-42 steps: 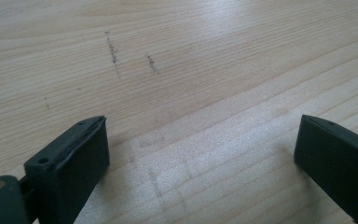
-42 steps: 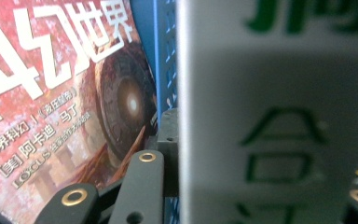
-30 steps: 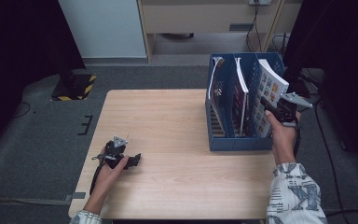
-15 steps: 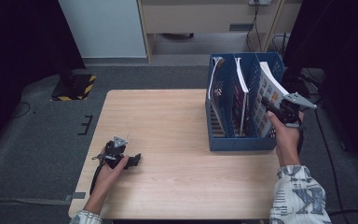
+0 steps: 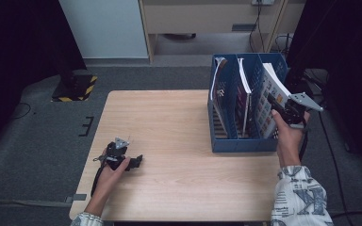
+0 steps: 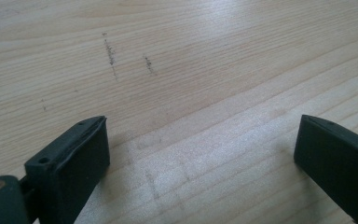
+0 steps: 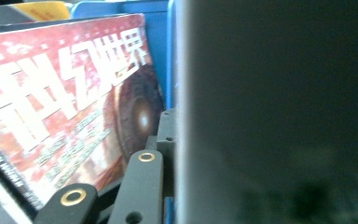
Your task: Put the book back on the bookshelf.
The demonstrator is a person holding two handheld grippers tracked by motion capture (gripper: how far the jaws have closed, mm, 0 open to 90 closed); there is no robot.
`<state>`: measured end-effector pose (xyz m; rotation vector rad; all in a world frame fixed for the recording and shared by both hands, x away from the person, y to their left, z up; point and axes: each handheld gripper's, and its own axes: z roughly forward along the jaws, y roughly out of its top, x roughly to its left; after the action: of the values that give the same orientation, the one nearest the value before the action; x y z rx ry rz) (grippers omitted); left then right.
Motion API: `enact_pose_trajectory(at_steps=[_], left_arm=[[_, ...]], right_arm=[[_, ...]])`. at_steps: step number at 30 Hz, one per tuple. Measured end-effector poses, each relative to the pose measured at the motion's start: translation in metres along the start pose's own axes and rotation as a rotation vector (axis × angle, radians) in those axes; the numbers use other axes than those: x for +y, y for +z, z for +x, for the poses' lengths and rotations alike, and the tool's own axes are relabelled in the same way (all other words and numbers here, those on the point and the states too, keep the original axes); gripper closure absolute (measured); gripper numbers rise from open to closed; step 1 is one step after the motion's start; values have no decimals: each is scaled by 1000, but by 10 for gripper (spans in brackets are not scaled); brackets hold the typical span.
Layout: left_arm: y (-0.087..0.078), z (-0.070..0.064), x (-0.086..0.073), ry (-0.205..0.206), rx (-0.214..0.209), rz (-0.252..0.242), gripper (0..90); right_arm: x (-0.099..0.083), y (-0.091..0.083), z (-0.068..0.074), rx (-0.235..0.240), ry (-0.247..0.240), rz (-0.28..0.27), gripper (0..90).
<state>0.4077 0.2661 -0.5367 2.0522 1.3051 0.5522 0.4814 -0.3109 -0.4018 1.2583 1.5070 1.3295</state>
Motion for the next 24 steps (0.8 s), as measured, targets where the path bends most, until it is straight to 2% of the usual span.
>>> enact_pose_trajectory(at_steps=[8,19,24], left_arm=[[0,0,0,1,0,0,28],[0,0,0,-1,-1,0,28],[0,0,0,-1,-2,1,27]], right_arm=[[6,1,-3,-55,20,-46,733],[18,5,-10,-94,22,-79,733],[17,8,-11,-113,-8,-65,732]])
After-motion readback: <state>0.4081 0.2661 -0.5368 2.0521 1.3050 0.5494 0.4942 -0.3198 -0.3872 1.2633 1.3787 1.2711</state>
